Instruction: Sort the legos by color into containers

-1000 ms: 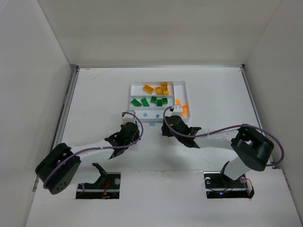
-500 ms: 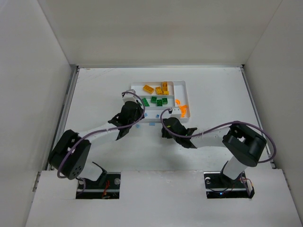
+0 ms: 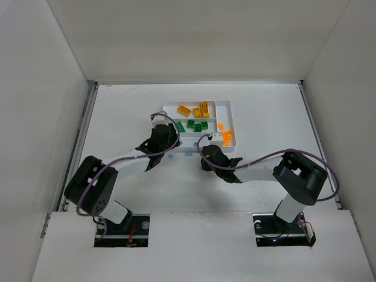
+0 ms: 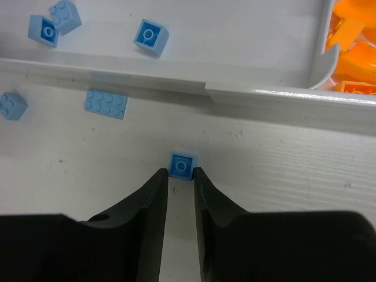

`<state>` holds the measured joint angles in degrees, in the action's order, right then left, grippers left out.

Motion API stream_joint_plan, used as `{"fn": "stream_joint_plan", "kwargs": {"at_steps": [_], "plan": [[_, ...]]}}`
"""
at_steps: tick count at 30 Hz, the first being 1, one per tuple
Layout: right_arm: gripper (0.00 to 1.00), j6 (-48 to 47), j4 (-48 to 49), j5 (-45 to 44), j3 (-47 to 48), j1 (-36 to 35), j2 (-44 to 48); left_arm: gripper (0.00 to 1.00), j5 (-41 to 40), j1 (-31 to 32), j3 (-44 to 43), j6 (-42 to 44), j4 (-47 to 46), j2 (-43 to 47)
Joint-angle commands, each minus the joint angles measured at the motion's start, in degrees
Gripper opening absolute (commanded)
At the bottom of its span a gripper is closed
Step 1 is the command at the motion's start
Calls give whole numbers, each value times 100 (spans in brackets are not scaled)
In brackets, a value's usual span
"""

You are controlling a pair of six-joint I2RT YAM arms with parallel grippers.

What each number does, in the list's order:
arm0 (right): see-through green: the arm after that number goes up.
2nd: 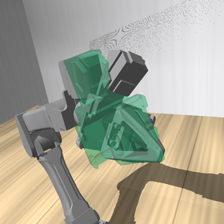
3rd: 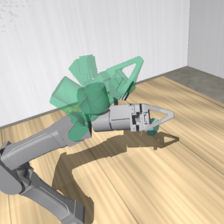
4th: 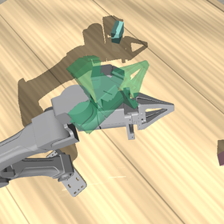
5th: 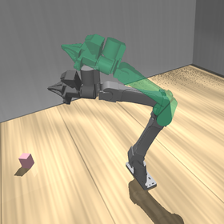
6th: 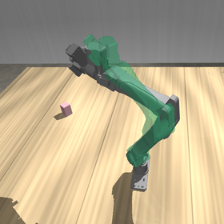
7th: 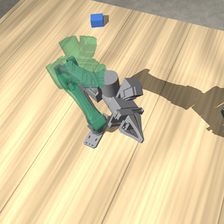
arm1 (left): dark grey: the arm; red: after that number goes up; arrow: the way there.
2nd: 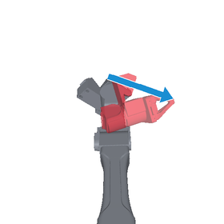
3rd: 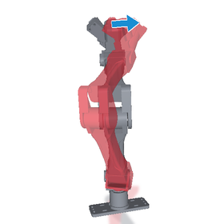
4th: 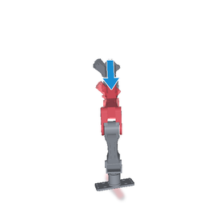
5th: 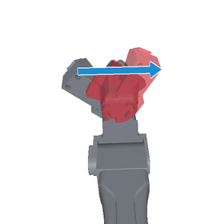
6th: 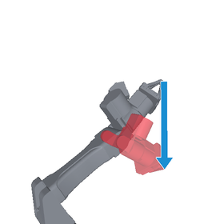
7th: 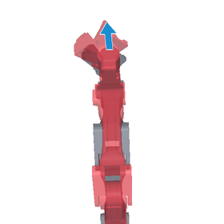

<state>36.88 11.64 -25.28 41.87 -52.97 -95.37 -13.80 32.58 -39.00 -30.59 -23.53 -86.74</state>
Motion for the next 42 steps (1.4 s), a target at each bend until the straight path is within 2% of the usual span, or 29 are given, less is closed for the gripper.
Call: {"fn": "stream_joint_plan", "kwargs": {"at_steps": [1,8,12,20,26,32,39,42], "plan": [[28,29,190,-118,199,-42,27,38,-123,60,260,35,-161,797],[26,-32,41,-109,234,-51,677,36,-219,297,1482,1,76,2177],[26,-199,-100,-13,620,37,617,35,-439,385,2010,-202,243,2618],[28,-480,-118,102,1481,467,-51,43,-466,455,2213,-202,112,2434],[45,-489,-215,146,1658,529,-210,45,-404,587,2081,-105,-46,2048],[46,-384,-162,50,1088,529,386,44,-456,614,1897,-18,-178,1529],[41,231,-232,-433,-352,257,1643,44,-535,605,1659,106,-248,1098],[40,643,-591,-583,-950,151,2275,44,-588,570,1519,202,-205,958]]}}
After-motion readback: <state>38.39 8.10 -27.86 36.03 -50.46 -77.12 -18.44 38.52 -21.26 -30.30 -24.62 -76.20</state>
